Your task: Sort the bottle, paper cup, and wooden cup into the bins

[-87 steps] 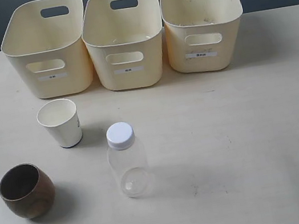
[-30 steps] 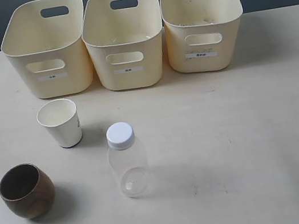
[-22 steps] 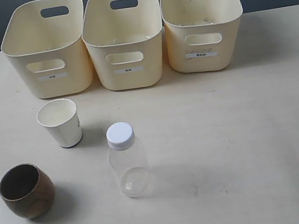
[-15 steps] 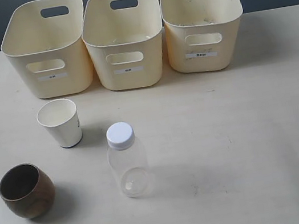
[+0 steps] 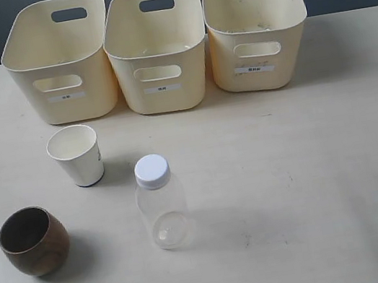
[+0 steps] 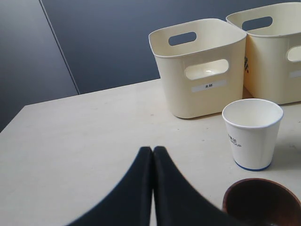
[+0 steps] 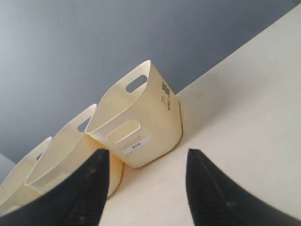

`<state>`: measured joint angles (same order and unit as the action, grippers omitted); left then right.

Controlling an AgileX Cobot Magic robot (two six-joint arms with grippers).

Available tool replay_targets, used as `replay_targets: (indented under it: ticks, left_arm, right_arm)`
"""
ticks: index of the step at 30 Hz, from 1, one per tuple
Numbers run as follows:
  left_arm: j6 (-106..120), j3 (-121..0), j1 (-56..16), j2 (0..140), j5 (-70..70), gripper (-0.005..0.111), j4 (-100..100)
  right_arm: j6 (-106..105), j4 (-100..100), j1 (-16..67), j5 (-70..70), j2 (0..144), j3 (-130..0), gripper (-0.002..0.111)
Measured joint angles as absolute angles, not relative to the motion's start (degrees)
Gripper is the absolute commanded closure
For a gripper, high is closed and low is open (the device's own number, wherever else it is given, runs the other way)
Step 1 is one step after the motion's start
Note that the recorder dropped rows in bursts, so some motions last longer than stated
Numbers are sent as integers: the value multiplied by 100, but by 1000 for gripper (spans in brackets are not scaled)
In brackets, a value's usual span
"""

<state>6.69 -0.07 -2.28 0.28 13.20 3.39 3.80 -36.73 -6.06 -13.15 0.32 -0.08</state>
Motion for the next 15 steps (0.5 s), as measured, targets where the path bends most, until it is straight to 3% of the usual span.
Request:
replay_targets:
  ticks: [4,8,13,15]
  left_arm:
    - [669,-7,-228,28,1320,107,339]
    - [669,-7,-228,28,1320,107,339]
    - [669,-7,-228,28,1320,107,339]
    - [669,-7,-228,28,1320,107,339]
  right_arm:
    - [-396,-4078,-606,-1503,32,-8,85]
    - [-2408,-5784,-606,-1853,32,-68,106]
    - [-6357,-9097,-606,-3445,20,-509,109]
    - [-7110,-9570,-606,-4090,20,-681,109]
